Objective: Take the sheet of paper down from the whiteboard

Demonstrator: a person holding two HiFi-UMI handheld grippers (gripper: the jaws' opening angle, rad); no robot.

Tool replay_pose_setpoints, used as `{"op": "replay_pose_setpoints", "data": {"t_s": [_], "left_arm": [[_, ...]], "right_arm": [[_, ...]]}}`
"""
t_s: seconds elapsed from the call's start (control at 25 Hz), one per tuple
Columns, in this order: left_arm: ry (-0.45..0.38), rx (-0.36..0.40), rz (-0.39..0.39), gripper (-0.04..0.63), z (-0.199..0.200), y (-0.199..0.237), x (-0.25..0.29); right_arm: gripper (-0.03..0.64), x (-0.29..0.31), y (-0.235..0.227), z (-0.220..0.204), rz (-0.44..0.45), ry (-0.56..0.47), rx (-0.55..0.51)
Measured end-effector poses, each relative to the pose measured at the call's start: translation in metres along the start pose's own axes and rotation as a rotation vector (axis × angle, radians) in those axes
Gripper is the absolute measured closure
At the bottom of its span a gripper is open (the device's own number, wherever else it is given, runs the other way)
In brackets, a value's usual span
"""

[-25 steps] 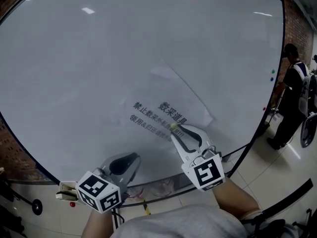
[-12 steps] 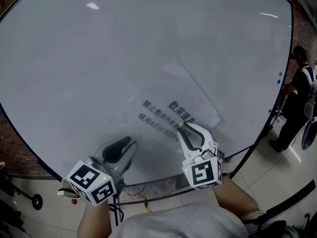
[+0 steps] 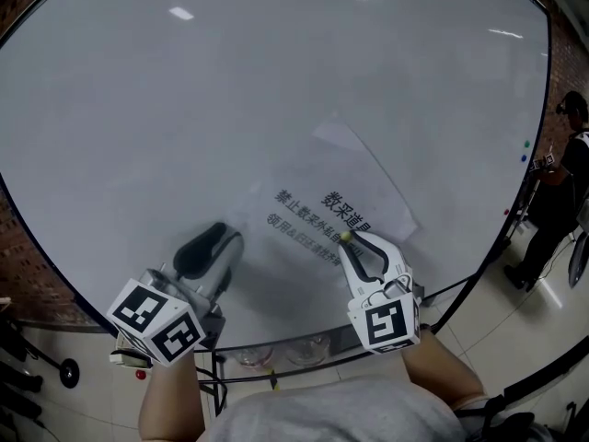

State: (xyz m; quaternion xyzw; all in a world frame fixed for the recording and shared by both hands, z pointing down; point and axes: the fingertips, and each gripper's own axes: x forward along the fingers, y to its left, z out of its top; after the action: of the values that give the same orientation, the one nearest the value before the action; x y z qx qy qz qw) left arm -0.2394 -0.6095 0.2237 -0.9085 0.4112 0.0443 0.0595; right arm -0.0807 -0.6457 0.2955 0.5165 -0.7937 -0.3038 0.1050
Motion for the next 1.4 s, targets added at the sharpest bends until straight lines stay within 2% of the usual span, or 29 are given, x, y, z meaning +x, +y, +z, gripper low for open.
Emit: {"op": "replay_pose_setpoints", "data": {"t_s": [0.36,0.4,0.44,0.48,0.88,1.12,1.4], "left_arm": [[-0.026,-0.002,-0.042,0.479,0.01,-0.006,0.01],[-0.025,0.001,-0.037,0.499,0.01,-0.005,0.011],[-0.022,0.004,-0.029,0.565,0.01,-0.003,0.012],[-0.015,0.008,-0.021,0.592,0.009,0.0,0.013],[0.026,0.028,0.011,0.594,0.005,0.005,0.013],[0.031,0.0,0.037,0.594,-0.005,0.005,0.008],[0.024,-0.034,0.11,0.594,0.021,0.005,0.014]], "right_arm": [[0.534,-0.001,0.001,0.003,0.005,-0.003,0.008],[0.534,0.0,0.0,0.003,0.004,-0.001,0.011],[0.534,0.0,0.0,0.003,0.004,0.001,0.013],[0.534,0.001,0.0,0.003,0.003,0.002,0.013],[0.535,0.003,-0.007,0.008,0.0,0.004,0.009],[0.536,-0.001,-0.01,0.001,0.004,-0.006,0.012],[0.535,-0.01,-0.054,0.005,0.002,-0.001,0.028]]}}
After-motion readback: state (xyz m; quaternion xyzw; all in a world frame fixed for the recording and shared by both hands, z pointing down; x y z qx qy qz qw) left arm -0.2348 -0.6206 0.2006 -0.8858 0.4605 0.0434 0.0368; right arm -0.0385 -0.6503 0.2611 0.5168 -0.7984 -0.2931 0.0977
